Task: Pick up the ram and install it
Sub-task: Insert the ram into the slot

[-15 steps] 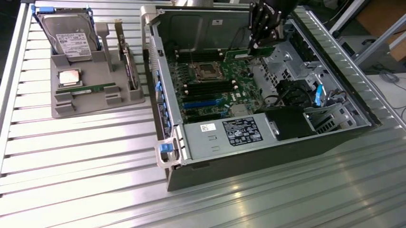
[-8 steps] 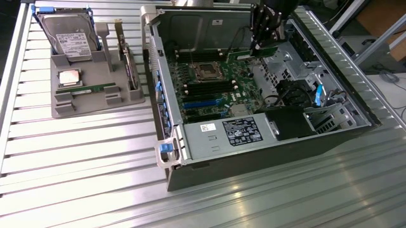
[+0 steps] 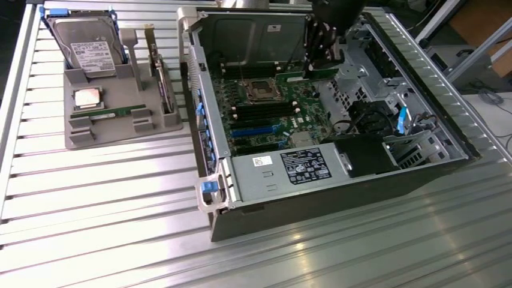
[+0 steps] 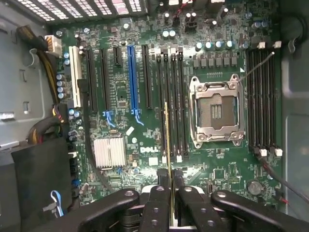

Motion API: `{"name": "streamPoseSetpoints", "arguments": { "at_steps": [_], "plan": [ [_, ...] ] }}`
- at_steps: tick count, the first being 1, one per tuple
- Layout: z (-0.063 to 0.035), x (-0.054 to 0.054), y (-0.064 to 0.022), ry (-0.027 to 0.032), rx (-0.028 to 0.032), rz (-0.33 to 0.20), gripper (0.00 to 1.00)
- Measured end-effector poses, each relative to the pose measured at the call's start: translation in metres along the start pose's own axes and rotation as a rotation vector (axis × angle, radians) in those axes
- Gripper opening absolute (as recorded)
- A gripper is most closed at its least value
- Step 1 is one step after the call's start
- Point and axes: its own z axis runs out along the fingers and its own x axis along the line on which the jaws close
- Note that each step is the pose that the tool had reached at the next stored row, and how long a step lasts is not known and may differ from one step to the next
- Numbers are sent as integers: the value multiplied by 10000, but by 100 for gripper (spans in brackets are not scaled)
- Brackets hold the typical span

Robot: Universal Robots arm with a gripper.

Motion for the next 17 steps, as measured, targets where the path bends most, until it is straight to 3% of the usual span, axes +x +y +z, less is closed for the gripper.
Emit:
{"name": "streamPoseSetpoints", "arguments": {
  "at_steps": [5, 9, 11, 14, 17],
  "plan": [
    [153, 10, 273, 5, 0, 1, 14],
    [303, 5, 322, 2, 41, -613, 14],
    [334, 5, 351, 4, 42, -614, 14],
    [476, 9, 498, 31, 43, -604, 14],
    [587, 3, 526, 66, 44, -596, 14]
  ]
}}
